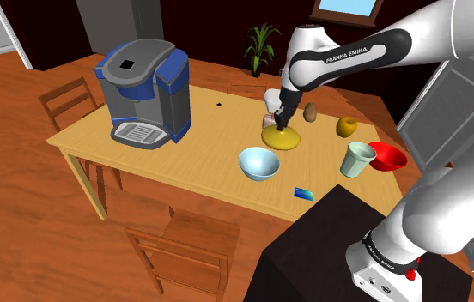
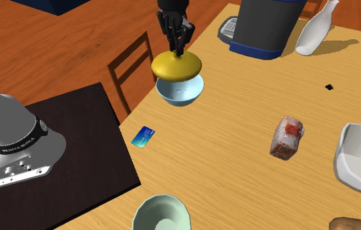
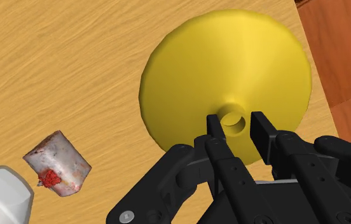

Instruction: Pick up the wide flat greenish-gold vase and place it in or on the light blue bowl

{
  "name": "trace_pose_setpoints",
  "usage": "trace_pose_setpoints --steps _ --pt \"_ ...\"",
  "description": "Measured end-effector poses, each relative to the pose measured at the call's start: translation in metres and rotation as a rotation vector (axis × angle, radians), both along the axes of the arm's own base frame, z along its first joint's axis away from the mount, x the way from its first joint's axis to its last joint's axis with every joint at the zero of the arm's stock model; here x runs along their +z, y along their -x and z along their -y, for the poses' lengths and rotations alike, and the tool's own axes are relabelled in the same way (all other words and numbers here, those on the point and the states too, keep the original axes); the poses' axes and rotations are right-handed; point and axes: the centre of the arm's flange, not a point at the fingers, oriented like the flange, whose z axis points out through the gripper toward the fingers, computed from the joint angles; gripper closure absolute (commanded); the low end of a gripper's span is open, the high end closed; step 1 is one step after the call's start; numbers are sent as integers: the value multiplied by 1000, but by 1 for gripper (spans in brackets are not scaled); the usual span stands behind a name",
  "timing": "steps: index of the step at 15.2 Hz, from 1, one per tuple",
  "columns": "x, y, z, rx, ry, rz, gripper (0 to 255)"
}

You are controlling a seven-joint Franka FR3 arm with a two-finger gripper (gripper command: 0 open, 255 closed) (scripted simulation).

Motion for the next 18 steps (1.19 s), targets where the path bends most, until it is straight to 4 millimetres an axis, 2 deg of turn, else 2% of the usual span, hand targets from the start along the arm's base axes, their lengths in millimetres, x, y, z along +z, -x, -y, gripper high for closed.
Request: trace_pose_setpoints --steps 4,6,18 --pt "10 -29 -37 0 0 0 255" --pt "6 -33 -45 0 0 0 255" --pt "-57 -35 -48 -1 0 -1 255"
